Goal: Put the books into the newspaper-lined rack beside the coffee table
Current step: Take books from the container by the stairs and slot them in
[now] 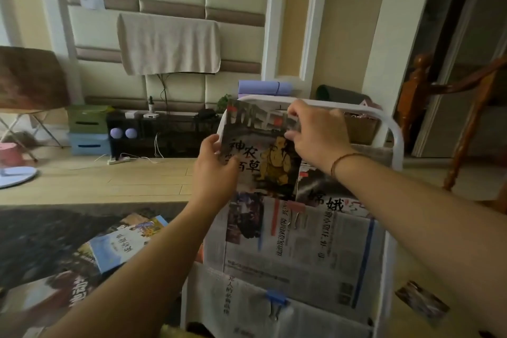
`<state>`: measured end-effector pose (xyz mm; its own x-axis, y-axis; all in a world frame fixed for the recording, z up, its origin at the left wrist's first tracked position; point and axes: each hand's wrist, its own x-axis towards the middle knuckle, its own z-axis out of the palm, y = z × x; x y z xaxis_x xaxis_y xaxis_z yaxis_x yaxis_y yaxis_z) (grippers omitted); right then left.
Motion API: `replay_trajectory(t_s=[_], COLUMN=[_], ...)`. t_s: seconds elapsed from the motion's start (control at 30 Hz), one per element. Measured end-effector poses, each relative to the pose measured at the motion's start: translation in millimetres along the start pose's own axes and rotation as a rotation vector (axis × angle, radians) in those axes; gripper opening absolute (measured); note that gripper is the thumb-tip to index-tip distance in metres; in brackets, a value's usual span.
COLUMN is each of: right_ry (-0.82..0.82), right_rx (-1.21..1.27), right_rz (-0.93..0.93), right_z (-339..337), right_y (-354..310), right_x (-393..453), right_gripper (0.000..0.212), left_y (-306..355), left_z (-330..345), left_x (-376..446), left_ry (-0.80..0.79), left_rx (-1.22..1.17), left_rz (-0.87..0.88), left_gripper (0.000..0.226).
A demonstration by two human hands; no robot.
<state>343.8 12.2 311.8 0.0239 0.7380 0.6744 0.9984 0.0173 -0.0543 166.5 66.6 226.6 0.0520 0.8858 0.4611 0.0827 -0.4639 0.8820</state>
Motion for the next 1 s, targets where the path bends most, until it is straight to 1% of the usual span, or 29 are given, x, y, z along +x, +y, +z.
replay_trajectory(t_s=[0.13,0.23,0.43,0.53,0.77,0.9,1.0], right_ry=[0.035,0.055,0.007,-0.021,0.013,0.035,-0.007], right_rx=[-0.093,-0.160,-0.287,-0.322,-0.314,-0.333,-0.306], right_rz=[-0.070,-0.106,-0.161,-0.182,-0.185,-0.204,-0.235], right_z=[22.0,34.9,58.9,64.4,68.7,73.2,65.8], right_y=[2.6,2.6,5.5,8.0,10.5,11.5,12.6], right_x=[-9.1,-15.7,-33.4,-41.4,-43.6,-47.5,-54.5], right_gripper=[0.028,0.035,0.042,0.043,0.043,0.047,0.051], left_y=[-19.7,-29.3,-38.5,-37.2,-39.5,-45.6,-38.9], left_z=[3.1,4.6,7.3,9.4,17.1,20.8,25.7], left_x=[-6.7,-12.1,-14.0,-15.5,-21.3,-23.7,-36.6], left_ry=[-0.046,-0.060,-0.090,-0.097,-0.091,-0.108,-0.118], left_rx=[0.139,0.240,0.372,0.400,0.450,0.480,0.499], left_rz=[0.001,0.036,0.039,0.031,-0.017,-0.077,-0.054], left_gripper=[0.055,0.048,0.046,0.041,0.058,0.076,0.076])
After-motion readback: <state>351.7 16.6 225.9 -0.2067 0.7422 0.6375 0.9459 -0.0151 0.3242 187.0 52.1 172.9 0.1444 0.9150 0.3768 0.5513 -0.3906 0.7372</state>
